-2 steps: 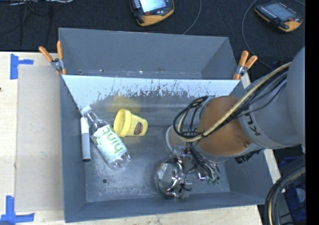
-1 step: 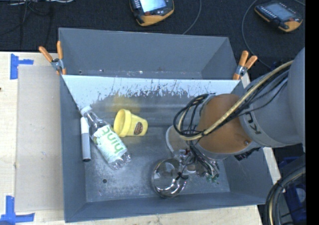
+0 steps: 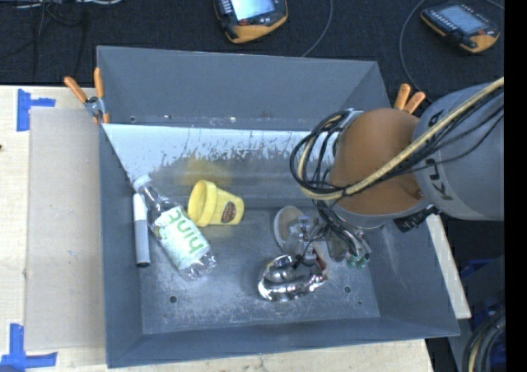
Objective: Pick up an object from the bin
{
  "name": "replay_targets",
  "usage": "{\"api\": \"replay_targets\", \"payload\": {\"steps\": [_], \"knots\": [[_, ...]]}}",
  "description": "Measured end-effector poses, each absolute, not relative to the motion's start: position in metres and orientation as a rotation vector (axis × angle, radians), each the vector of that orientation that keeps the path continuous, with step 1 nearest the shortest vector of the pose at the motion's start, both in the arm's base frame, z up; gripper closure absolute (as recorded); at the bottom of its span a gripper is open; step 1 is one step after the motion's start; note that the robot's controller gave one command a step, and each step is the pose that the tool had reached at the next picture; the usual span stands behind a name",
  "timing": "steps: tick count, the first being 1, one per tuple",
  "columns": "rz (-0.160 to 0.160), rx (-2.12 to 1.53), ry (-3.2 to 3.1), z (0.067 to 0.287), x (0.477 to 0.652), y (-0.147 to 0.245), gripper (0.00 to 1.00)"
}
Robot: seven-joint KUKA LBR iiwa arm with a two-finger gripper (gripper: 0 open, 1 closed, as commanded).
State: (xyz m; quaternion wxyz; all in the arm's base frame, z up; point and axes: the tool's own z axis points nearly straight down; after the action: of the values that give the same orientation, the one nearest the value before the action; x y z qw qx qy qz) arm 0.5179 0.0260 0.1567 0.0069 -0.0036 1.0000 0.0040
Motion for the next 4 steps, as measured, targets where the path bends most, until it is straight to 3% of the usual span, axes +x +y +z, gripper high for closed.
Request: {"api": "replay_targets", "payload": {"steps": [1,2,3,4], "knots": [[0.010,-0.257,3.106,0.283,0.602,0.023,1.00],[0.012,-0.320,3.110,0.101,0.572,0.037,1.00],[0.016,-0.472,3.084,0.199,0.546,0.099,1.00],[0.011,-1.170,2.887,0.276,0.520,0.192,1.00]]}}
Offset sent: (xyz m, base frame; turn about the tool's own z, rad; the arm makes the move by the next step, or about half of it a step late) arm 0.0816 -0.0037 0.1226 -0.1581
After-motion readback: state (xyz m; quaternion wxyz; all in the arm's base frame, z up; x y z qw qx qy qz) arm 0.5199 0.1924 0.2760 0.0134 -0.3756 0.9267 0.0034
